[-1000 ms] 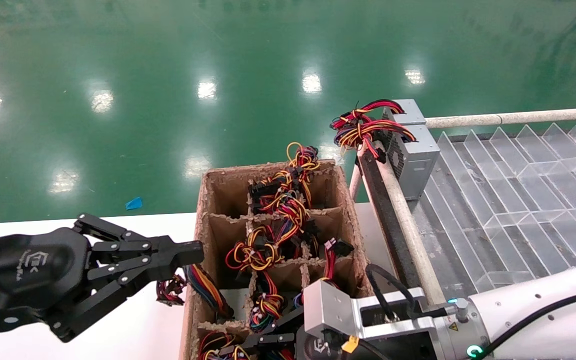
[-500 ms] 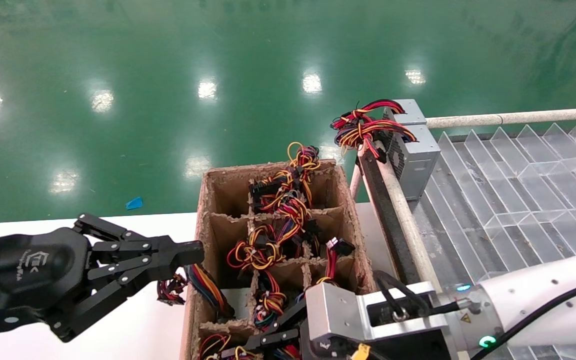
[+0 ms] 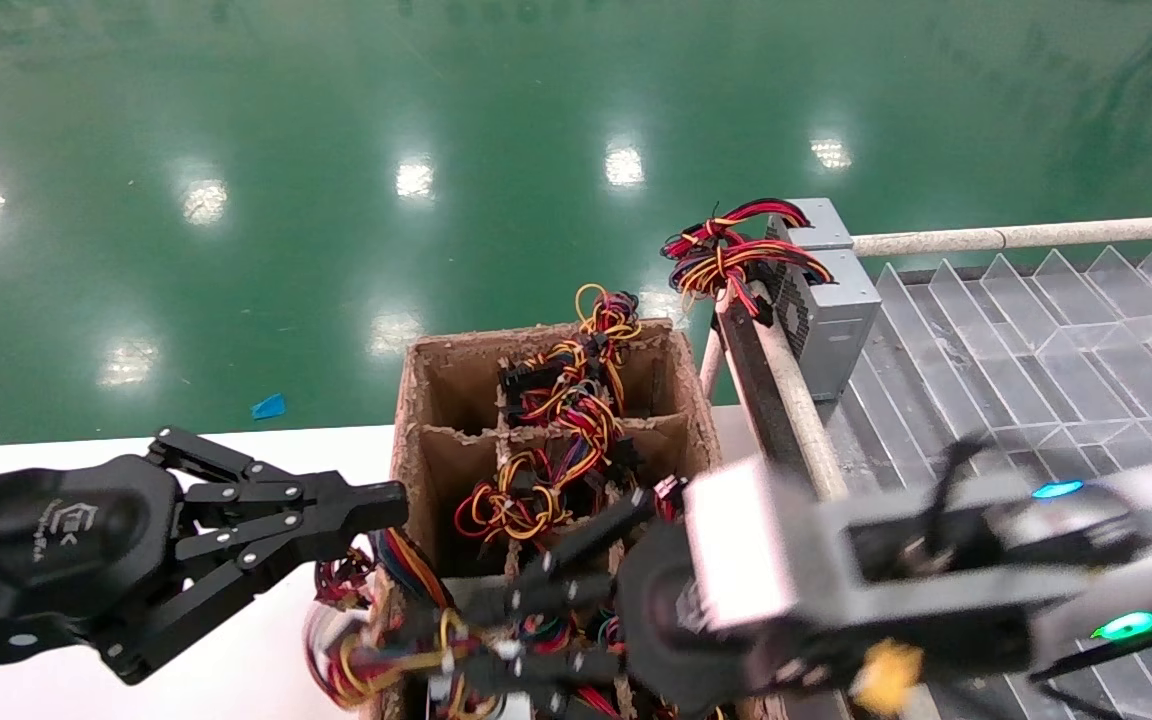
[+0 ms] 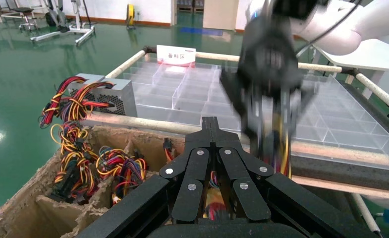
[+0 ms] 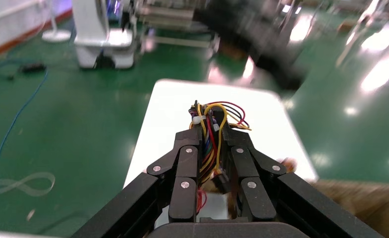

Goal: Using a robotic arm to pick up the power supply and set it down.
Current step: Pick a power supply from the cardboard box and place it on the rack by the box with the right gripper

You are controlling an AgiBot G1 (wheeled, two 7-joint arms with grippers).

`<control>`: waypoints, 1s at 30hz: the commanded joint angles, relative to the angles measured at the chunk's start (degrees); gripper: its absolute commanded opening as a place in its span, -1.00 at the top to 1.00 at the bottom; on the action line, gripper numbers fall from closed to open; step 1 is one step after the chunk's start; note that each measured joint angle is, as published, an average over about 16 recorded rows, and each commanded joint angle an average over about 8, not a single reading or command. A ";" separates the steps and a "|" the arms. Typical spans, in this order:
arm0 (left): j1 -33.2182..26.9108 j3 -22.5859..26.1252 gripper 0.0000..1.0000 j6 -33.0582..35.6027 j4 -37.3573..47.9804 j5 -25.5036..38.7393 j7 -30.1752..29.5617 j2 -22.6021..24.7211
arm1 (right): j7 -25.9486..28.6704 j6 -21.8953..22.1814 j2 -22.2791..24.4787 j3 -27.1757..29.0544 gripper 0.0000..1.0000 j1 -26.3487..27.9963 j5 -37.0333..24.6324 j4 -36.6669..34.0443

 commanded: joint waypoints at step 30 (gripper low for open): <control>0.00 0.00 1.00 0.00 0.00 0.00 0.00 0.00 | -8.65 -2.47 14.38 1.56 1.00 20.87 5.53 -19.11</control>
